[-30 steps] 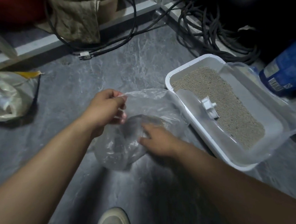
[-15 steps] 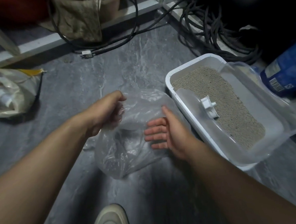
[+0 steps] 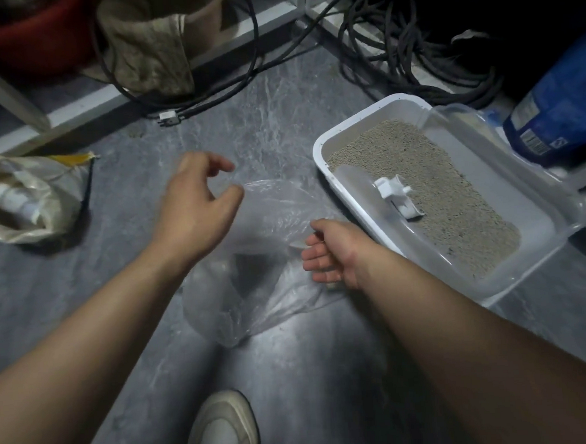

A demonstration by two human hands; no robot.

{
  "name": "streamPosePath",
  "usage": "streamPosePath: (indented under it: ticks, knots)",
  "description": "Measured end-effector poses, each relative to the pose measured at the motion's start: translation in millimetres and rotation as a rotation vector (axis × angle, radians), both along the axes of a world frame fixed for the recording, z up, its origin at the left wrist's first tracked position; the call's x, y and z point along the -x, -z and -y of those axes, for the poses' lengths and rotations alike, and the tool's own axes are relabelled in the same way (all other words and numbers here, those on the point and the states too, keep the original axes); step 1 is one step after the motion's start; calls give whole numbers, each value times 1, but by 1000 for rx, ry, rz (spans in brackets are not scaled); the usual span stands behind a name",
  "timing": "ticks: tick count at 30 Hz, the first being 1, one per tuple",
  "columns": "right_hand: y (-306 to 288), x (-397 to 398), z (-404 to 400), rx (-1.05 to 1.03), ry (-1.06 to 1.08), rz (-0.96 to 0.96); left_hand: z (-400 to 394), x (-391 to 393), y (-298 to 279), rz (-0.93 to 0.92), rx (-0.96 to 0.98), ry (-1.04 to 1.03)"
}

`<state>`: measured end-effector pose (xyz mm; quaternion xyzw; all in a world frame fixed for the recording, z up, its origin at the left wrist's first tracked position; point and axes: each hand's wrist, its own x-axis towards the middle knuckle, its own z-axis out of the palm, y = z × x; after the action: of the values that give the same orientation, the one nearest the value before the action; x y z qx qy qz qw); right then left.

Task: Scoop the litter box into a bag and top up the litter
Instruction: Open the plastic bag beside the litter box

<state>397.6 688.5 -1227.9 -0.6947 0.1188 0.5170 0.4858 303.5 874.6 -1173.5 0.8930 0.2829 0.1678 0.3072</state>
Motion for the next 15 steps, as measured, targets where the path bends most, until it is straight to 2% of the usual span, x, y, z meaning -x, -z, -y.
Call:
streamPosePath:
  ticks: [2, 5, 8, 10, 15]
  knots:
    - [-4, 1, 9, -17, -7, 58, 14, 0, -9, -45, -83, 161]
    - [-17, 4, 27, -47, -80, 150, 29, 6, -22, -197, -188, 283]
    - [-26, 10, 45, -8, -236, 362, 40, 20, -47, -310, -311, 416]
    - [-31, 14, 54, 91, -327, 527, 47, 34, -59, -392, -352, 469]
    - [-33, 12, 54, 62, -403, 658, 58, 42, -35, -494, -521, 614]
